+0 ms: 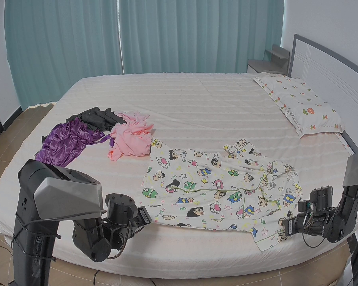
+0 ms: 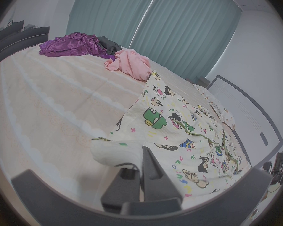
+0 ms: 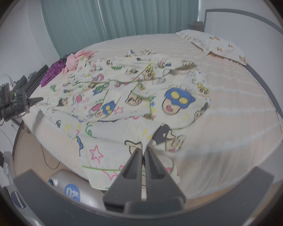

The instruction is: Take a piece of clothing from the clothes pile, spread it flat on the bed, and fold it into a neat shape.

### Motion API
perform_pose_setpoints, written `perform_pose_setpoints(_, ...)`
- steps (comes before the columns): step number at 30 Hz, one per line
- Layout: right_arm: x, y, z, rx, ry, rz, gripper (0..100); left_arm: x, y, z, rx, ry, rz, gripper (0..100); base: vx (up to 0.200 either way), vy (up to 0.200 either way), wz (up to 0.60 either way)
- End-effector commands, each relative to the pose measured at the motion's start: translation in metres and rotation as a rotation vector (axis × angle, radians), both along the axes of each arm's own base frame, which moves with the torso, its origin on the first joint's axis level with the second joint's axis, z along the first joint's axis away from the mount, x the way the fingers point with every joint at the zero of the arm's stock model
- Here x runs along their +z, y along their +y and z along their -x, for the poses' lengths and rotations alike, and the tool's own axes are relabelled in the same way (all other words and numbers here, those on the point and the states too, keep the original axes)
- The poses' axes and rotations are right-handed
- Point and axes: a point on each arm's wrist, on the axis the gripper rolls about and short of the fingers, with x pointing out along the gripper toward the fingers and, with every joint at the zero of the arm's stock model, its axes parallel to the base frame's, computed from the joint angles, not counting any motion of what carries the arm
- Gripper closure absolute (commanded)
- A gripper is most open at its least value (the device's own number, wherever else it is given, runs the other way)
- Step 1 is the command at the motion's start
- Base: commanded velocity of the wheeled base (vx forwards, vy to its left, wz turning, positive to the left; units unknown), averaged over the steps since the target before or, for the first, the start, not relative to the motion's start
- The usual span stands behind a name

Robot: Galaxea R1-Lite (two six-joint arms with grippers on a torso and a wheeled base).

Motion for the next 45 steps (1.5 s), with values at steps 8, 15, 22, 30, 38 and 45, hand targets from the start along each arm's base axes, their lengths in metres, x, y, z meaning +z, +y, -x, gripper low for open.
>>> perform_pose_setpoints(8,-0.007,-0.010,-0.005,-0.021,0.021,-0.049,0,-0.004,-0.002,-0.004,0.002,-0.004,-0.003,100,0.000,0.000,0.00)
perform_pose_setpoints(15,-0.006,-0.023,0.003,-0.019,0.038,-0.131,0,-0.006,-0.003,-0.005,0.002,-0.003,-0.004,100,0.000,0.000,0.00)
perform_pose_setpoints(22,-0.011,-0.031,0.010,0.008,0.070,-0.146,0,-0.006,-0.003,-0.004,0.001,-0.002,-0.004,100,0.000,0.000,0.00)
perform_pose_setpoints(30,-0.027,-0.040,0.010,0.065,0.102,-0.145,0,-0.006,-0.003,-0.004,0.000,-0.003,-0.004,100,0.000,0.000,0.00)
perform_pose_setpoints(38,-0.038,-0.036,-0.004,0.109,0.097,-0.169,0,-0.006,-0.003,-0.004,0.002,-0.001,-0.006,100,0.000,0.000,0.00)
perform_pose_setpoints(45,-0.037,-0.035,0.004,0.137,0.111,-0.207,100,-0.007,-0.002,-0.003,0.002,0.006,-0.009,100,0.000,0.000,0.00)
